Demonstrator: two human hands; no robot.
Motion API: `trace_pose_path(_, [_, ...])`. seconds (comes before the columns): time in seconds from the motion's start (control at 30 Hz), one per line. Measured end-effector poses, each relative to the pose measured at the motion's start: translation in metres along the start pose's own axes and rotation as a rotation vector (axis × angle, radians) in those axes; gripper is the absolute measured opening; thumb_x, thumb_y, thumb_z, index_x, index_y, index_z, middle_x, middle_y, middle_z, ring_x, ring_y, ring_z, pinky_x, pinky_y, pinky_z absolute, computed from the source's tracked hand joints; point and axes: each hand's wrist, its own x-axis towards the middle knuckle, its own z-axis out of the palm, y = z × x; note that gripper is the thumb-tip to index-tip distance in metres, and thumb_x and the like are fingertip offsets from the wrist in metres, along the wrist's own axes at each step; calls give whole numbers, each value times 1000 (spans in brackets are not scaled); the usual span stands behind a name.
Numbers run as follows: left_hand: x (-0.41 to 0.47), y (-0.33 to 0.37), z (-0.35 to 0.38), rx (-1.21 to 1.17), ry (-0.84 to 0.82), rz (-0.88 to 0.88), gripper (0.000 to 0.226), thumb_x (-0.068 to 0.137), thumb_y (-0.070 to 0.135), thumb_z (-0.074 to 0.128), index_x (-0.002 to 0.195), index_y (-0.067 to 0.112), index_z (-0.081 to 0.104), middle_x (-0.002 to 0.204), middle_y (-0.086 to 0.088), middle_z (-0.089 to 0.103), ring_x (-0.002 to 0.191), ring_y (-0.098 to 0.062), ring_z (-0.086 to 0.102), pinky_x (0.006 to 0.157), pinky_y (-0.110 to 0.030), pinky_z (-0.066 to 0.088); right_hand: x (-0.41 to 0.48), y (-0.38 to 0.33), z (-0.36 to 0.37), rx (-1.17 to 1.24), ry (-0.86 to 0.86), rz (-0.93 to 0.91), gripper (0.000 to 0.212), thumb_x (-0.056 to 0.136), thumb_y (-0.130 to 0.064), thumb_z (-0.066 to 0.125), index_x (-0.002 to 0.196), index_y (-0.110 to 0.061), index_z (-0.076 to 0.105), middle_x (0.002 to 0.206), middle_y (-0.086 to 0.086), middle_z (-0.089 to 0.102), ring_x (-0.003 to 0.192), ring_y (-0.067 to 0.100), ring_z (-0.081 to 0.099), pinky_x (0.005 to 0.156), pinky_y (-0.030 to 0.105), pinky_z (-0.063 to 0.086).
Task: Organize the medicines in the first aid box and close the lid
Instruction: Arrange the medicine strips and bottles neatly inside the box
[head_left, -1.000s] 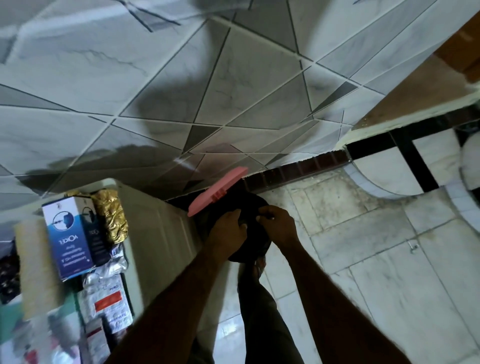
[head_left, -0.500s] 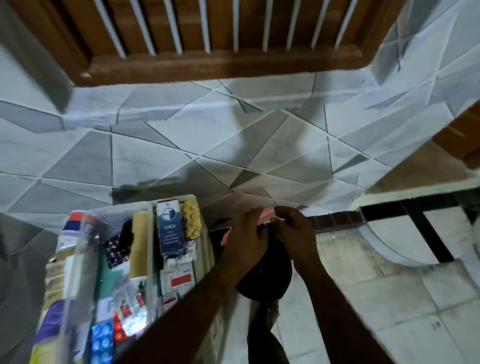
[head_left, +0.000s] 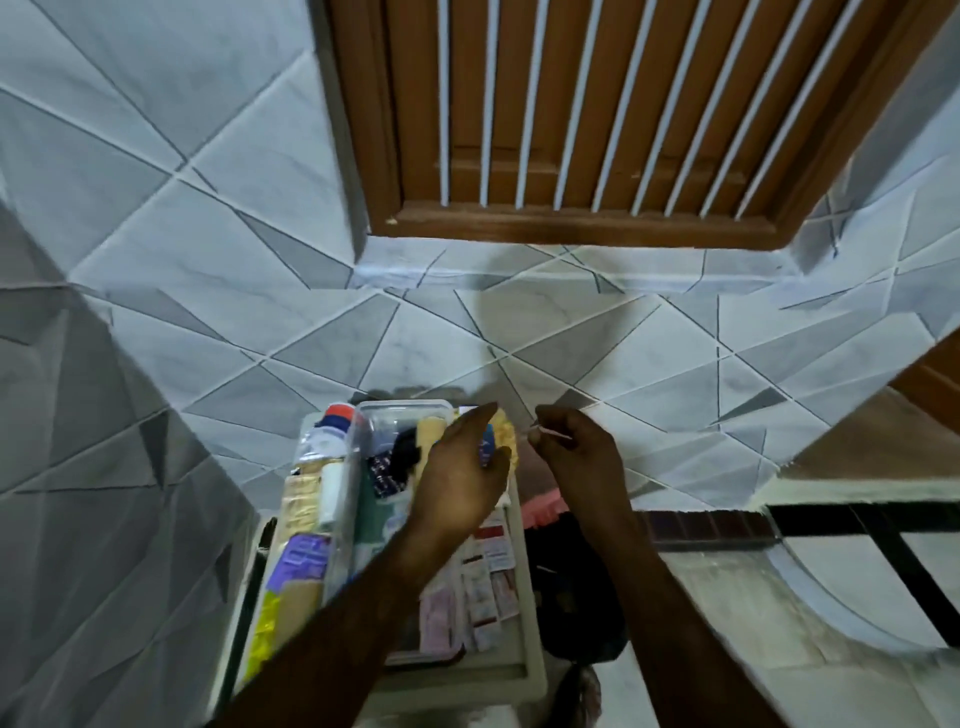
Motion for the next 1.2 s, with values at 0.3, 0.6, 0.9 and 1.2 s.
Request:
trace_pose_path(0.3, [-55,-35,-71,15,-35,-39,50,88,21,60,136,27,47,134,3,57,118,-12,56,99,-36,50,-55,-19,61,-56,-93,-19,27,85,-16,67,103,-35,67,102,-10,72,94,7,68,88,40,56])
trace_pose_path(0.6, [-83,-51,-61,-3,-40,-111,48,87,25,62,133,23,51,131,-1,59,118,-15,58,97,-40,51,-75,-11,60,-116,-173,-17,26,87,-19,67,113,-21,67,108,-4,70,97,4,64,87,33,55])
trace_pose_path(0.9, [-92,-47,-55,14,35,-163,41,86,6,64,123,23,56,116,4,61,108,-10,59,94,-29,51,-66,17,73,-209,-335,-30,25,90,-19,65,114,-19,67,114,-5,68,99,5,64,78,14,51])
trace_pose_path(1.2, [-90,-55,-77,114,110,-349,52,83,-1,59,133,13,53,132,-8,57,118,-23,55,99,-28,44,-63,14,83,-262,-462,-107,21,87,-12,63,106,-22,67,98,-13,63,94,8,62,84,28,53])
